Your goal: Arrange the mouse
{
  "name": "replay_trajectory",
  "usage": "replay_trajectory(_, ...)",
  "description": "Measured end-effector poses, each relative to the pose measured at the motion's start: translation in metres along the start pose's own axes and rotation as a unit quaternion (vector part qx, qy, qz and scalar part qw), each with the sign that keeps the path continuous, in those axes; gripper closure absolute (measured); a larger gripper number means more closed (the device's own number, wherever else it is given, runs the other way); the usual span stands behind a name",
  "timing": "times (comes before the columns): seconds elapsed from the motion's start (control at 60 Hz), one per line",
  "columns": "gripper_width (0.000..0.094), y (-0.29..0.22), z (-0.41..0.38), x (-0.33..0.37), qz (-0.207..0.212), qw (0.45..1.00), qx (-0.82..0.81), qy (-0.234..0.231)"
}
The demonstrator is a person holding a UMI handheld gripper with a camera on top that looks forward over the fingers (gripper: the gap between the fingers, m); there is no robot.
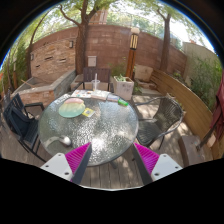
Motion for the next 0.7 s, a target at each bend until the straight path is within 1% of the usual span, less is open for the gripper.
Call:
replay_trajectory(0.05, 0.0091, -0.001, 0.001, 0.001, 0.002, 1.0, -0.001, 0.003)
replay_trajectory(0.217, 0.0092, 0.0, 0.007, 0.007, 0.011, 0.999, -0.003, 0.037)
replay_trajectory(0.333, 0.0092, 0.019, -0.001, 0.023, 0.009, 0.998, -0.019, 0.055)
replay_trajectory(0.417, 0.0091, 0.04, -0.015, 0.036, 0.009, 0.998, -0.022, 0.06)
replay_trajectory(0.483, 0.009, 0.061, -0.03, 0.039, 0.007, 0.998, -0.024, 0.058)
replay_trajectory(0.55, 0.0088, 0.084, -0.049, 0.033, -0.009, 0.998, -0.026, 0.05)
replay_trajectory(0.7, 0.009, 0.116, -0.104, -0.006, -0.021, 1.0, -0.009, 0.009)
Point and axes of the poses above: the point between the fingertips, and its own axes, seen from behind it with the camera up: z to the right, y down, x backward, against the way the camera looks, the point moved 3 cm from there along x, backward, against the way the camera looks, and after that the axes turned 11 degrees about -x, right-handed, at the moved point
